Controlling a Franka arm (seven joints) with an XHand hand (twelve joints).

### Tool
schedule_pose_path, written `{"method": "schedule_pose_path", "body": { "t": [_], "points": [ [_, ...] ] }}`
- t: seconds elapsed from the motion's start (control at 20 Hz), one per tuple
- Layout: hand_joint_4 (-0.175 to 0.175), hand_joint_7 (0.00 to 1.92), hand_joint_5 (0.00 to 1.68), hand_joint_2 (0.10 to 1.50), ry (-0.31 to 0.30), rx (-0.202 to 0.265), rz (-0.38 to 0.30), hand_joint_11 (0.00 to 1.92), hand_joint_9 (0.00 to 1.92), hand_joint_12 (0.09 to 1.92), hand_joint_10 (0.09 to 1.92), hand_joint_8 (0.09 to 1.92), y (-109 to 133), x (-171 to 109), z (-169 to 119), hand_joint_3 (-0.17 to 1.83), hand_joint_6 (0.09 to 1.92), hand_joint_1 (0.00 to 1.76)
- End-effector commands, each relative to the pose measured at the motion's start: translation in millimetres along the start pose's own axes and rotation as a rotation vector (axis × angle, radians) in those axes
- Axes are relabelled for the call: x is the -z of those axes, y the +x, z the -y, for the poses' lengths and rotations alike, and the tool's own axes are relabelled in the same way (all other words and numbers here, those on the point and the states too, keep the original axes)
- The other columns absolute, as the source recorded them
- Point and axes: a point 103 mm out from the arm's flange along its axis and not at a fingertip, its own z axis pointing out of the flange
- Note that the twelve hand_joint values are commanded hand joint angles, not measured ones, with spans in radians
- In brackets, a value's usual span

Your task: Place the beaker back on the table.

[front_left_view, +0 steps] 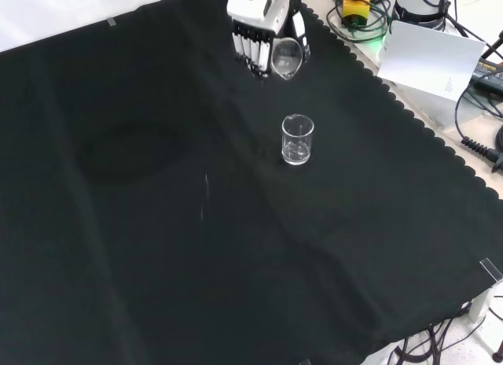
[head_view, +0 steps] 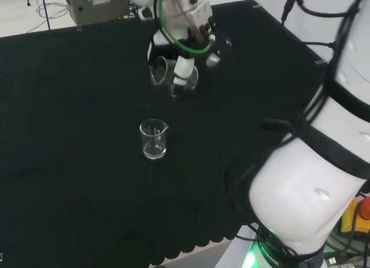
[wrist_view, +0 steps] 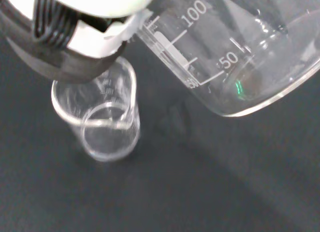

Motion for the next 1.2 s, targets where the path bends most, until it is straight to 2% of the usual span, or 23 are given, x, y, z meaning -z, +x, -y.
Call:
{"method": "schedule_pose_path", "body": {
  "t": [0.05, 0.4, 0.95, 1.2],
  "points": [
    [-0.012, 1.65, 1.16, 0.78, -0.15, 0.012, -0.395, 1.46, 1.79, 0.58, 0.09, 0.33, -24, -82, -38, 0.54, 0.83, 1.14],
    [0.012, 1.65, 1.15, 0.78, -0.221, 0.01, -0.482, 1.45, 1.79, 0.58, 0.09, 0.34, -40, -86, -48, 0.53, 0.84, 1.14],
    [0.018, 1.64, 1.15, 0.79, -0.34, -0.029, -0.53, 1.44, 1.78, 0.59, 0.09, 0.34, -51, -109, -70, 0.52, 0.84, 1.13],
    [0.025, 1.63, 1.14, 0.79, -0.403, -0.053, -0.527, 1.43, 1.77, 0.59, 0.09, 0.34, -57, -113, -81, 0.51, 0.85, 1.13]
  ]
}}
